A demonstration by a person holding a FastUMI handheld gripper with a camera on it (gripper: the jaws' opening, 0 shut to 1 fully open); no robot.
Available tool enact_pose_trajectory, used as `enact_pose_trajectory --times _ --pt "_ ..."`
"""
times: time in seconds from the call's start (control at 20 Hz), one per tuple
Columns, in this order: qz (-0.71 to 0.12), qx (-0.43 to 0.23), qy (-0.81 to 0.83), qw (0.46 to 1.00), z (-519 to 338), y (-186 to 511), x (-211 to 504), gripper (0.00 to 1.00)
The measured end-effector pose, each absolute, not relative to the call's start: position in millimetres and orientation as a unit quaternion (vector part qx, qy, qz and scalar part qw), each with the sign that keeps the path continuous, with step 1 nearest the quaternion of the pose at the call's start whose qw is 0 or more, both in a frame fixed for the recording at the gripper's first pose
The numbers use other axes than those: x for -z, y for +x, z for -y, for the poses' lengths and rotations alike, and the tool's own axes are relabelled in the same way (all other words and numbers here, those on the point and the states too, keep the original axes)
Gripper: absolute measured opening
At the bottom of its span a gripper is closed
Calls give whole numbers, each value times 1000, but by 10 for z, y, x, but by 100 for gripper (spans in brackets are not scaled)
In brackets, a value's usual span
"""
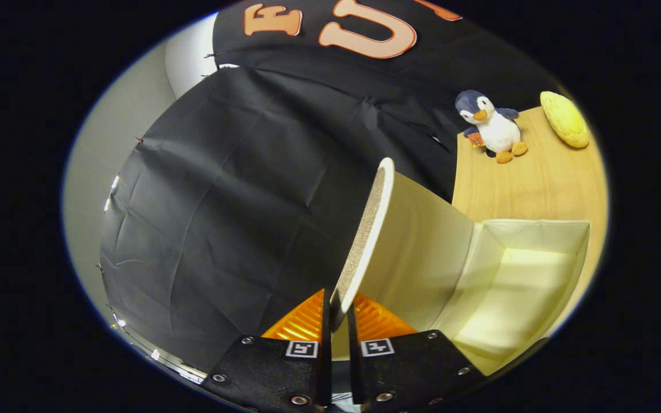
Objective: Open the storage box then place both shoes into the box .Put the left shoe in first, then the right shoe, with the right side of both shoes facing outward in a uniform manner.
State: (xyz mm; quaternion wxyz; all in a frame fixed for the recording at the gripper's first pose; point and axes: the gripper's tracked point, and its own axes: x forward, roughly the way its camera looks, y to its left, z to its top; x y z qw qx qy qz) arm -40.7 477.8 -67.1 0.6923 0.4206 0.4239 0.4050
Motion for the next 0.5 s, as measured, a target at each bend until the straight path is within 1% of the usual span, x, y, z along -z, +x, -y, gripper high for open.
enact_pose_trajectory --times 0.05,0.15,0.2,0.25,0.3,0.35,0.4,0.45,0.5 --pt "-415 -396 410 709 -4793 -357 718 25" --pt "-410 -390 396 723 -4746 -378 815 49" --pt "-408 -386 395 727 -4743 -357 845 55" --pt "-404 -379 395 733 -4710 -323 870 65" --pt "-398 -371 394 741 -4663 -281 886 68" --pt "-395 -355 393 750 -4592 -224 944 74" --pt "-395 -337 394 759 -4467 -168 1019 77" --pt "-394 -321 395 765 -4337 -137 1111 84" --pt "-394 -306 395 772 -4195 -170 1195 86"
